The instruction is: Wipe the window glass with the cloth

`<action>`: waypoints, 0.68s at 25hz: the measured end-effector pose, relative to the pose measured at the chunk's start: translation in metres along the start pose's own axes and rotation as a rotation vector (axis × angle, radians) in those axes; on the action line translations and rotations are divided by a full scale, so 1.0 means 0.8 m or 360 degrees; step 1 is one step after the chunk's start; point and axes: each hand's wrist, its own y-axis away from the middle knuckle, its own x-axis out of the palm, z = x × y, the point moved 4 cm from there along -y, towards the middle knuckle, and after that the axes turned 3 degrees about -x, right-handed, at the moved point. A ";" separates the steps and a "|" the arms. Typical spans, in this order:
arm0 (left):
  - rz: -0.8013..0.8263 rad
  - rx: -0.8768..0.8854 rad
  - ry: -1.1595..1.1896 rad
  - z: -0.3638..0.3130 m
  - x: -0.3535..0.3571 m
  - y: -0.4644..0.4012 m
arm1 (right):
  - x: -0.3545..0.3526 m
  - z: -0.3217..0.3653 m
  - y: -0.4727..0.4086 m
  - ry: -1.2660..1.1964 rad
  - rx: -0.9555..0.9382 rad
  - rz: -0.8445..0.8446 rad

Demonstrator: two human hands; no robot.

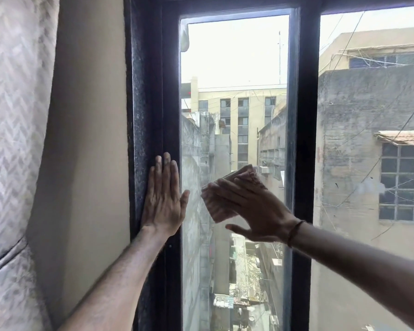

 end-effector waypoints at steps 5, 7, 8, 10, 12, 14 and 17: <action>-0.0055 0.0012 -0.0017 0.004 0.005 -0.002 | -0.033 -0.053 -0.119 -0.0147 0.0365 -0.0139; -0.0048 0.0033 -0.0061 0.005 0.007 -0.002 | -0.025 -0.034 -0.107 -0.0020 0.0182 -0.0286; -0.0039 0.0039 -0.0067 0.006 0.007 -0.002 | -0.021 -0.023 -0.082 0.0079 0.0047 -0.0367; -0.0019 0.0029 -0.0053 0.006 0.006 -0.002 | -0.017 -0.006 -0.025 0.0147 -0.0195 -0.0414; 0.0016 0.0011 -0.0048 0.012 0.007 -0.002 | -0.015 0.004 0.009 -0.0070 -0.0272 -0.0286; 0.0058 0.0001 -0.0053 0.013 0.005 -0.002 | -0.026 0.000 0.030 -0.0240 -0.0147 -0.0168; 0.0127 -0.0112 -0.0059 0.003 0.001 0.001 | -0.063 -0.020 0.063 -0.0706 0.0473 -0.0291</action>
